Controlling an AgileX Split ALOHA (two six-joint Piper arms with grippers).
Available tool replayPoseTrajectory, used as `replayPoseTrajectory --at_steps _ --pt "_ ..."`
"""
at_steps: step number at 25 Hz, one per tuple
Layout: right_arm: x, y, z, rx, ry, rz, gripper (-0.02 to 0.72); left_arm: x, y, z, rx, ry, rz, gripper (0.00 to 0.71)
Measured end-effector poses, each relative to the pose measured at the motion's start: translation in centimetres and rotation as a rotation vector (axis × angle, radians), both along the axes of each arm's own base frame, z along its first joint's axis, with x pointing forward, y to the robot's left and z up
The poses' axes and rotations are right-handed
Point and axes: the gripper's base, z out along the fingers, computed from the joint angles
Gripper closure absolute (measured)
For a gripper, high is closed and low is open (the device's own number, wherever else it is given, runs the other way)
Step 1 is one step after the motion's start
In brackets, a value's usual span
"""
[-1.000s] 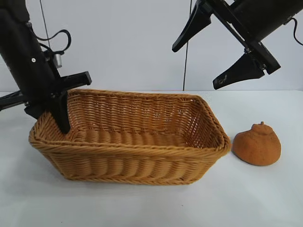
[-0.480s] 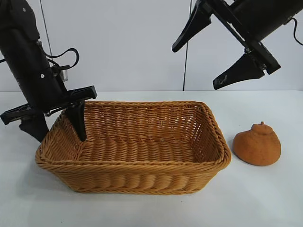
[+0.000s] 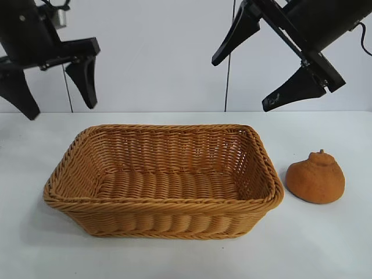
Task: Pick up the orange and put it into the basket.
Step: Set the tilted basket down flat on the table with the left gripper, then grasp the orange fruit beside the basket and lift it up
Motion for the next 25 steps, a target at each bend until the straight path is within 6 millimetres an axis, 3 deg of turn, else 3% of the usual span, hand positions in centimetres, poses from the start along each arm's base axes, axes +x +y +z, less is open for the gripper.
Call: replayPoseTrajectory --at_steps 6,10,14,20,25 --pt "0.0 0.0 0.0 -0.003 0.001 0.003 0.052 0.0 6.4 0.6 0.146 0.055 0.074 0.068" --pt "-0.1 0.0 0.0 -0.003 0.009 0.011 0.052 -0.2 7.2 0.9 0.168 0.056 0.065 0.068" --pt "-0.2 0.0 -0.1 -0.009 0.016 0.020 0.052 -1.2 7.2 2.5 0.168 0.017 0.054 0.068" --pt "-0.2 0.0 -0.1 -0.011 0.016 0.021 0.052 -6.1 7.3 4.8 0.167 -0.008 0.056 0.068" --pt "-0.2 0.0 -0.1 -0.011 0.016 0.021 0.052 -12.4 7.4 5.0 0.168 0.004 0.052 0.068"
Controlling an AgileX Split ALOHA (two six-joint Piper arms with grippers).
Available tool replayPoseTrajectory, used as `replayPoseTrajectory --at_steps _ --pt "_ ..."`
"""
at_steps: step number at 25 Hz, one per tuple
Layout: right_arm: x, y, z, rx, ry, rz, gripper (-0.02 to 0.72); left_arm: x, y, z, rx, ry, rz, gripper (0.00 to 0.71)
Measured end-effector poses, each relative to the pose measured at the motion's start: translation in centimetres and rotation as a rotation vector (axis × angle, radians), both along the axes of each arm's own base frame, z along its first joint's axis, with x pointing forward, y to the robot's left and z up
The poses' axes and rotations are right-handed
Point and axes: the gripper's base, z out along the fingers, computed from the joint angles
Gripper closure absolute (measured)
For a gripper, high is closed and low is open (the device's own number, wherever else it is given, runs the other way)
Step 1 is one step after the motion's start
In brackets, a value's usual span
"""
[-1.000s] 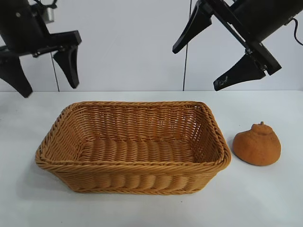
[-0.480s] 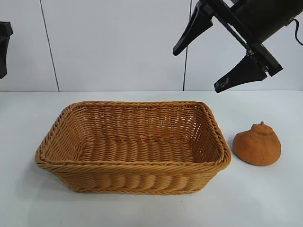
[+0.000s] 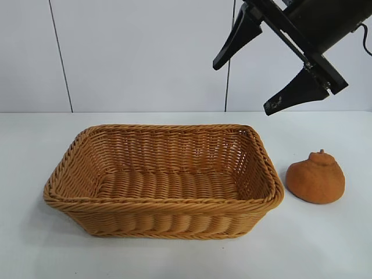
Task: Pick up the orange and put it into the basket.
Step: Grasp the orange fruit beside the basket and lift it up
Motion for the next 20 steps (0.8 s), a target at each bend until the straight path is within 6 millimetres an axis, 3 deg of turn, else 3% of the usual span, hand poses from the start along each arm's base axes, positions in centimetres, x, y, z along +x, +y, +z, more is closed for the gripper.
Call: replayPoseTrajectory --at_steps 4,10,16,20 --pt "0.0 0.0 0.0 0.000 0.000 0.000 0.052 -5.9 0.1 0.1 0.000 -0.030 -0.001 0.068" --pt "0.0 0.0 0.0 0.000 0.000 0.000 0.052 -13.9 0.2 -1.8 -0.002 -0.147 0.000 0.068" --pt "0.0 0.0 0.0 -0.001 -0.001 0.002 0.052 -19.9 0.3 -3.5 -0.005 -0.399 0.001 0.068" --pt "0.1 -0.1 0.2 -0.024 -0.021 0.021 0.052 -22.8 0.3 -3.2 -0.011 -0.583 0.001 0.068"
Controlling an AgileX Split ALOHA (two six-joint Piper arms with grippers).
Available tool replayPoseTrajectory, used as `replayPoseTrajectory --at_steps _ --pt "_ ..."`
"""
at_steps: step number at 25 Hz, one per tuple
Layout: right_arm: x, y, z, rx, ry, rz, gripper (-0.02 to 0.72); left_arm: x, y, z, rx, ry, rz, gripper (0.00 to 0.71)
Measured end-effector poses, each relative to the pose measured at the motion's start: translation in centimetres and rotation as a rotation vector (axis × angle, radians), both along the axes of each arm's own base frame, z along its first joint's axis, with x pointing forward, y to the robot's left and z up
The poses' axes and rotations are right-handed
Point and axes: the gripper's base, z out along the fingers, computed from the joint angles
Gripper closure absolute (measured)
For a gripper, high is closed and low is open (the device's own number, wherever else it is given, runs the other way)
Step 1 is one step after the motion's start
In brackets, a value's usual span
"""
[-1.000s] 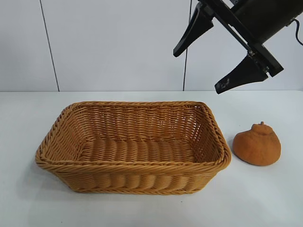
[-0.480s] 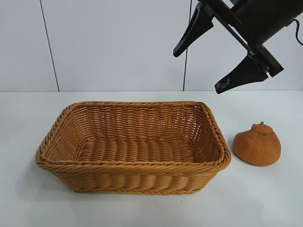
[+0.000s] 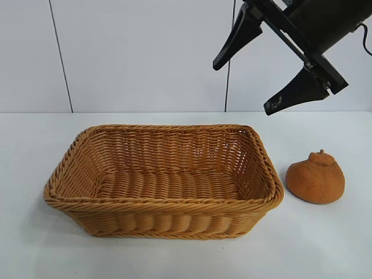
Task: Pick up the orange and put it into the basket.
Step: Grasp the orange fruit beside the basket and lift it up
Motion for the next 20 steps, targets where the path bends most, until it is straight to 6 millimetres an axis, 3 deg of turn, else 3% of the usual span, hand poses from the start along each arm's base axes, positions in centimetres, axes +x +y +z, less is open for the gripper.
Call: replayPoseTrajectory --at_steps 9,16,20 --pt "1.1 -2.4 1.9 -0.322 -0.050 0.001 0.052 -4.3 0.1 0.4 -0.004 -0.287 0.000 0.068" --pt "2.2 -6.6 1.4 -0.406 -0.013 -0.112 0.052 -4.5 0.1 0.4 -0.001 -0.299 0.001 0.068" --pt "3.2 -7.9 -0.5 -0.417 0.041 -0.140 0.052 -4.5 0.1 0.4 -0.001 -0.299 0.001 0.068"
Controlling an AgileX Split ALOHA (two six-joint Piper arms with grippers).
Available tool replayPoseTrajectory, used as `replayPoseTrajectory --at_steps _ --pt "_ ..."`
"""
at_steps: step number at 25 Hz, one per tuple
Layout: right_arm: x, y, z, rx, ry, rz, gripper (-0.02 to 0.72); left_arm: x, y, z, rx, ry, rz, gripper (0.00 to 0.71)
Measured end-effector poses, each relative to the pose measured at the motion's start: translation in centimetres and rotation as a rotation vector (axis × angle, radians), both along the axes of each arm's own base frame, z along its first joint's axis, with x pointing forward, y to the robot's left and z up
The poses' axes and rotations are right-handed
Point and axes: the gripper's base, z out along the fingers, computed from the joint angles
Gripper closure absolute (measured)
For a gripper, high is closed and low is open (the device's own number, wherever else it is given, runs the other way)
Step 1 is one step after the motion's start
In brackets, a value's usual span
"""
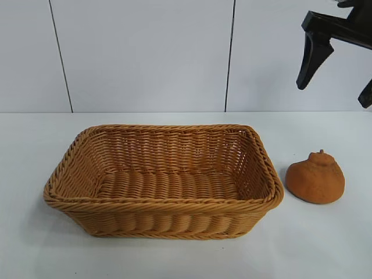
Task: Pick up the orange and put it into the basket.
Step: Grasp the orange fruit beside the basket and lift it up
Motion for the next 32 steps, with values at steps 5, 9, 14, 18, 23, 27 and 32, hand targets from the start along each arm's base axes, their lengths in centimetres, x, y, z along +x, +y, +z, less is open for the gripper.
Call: replayPoseTrajectory --at_steps 5,9,14,18,23,27,32 --pt "1.4 -0.2 -4.3 -0.032 0.102 0.002 0.052 0.0 0.0 0.0 0.000 0.000 0.000 0.068" --pt "2.4 -0.2 -7.9 -0.047 0.167 0.001 0.052 0.0 0.0 0.0 0.000 0.000 0.000 0.068" --pt "3.2 -0.2 -11.7 -0.059 0.209 -0.008 0.052 0.0 0.0 0.0 0.000 0.000 0.000 0.068" --pt "3.4 -0.3 -12.7 -0.062 0.219 -0.013 0.146 0.0 0.0 0.0 0.000 0.000 0.000 0.068" --pt "3.3 -0.3 -12.7 -0.063 0.227 -0.011 0.491 0.0 0.0 0.0 0.000 0.000 0.000 0.068" --pt "3.2 -0.3 -11.4 -0.061 0.201 -0.003 0.660 0.0 0.0 0.0 0.000 0.000 0.000 0.068" --pt "2.7 -0.3 -7.0 -0.060 0.085 0.004 0.660 0.0 0.0 0.0 0.000 0.000 0.000 0.068"
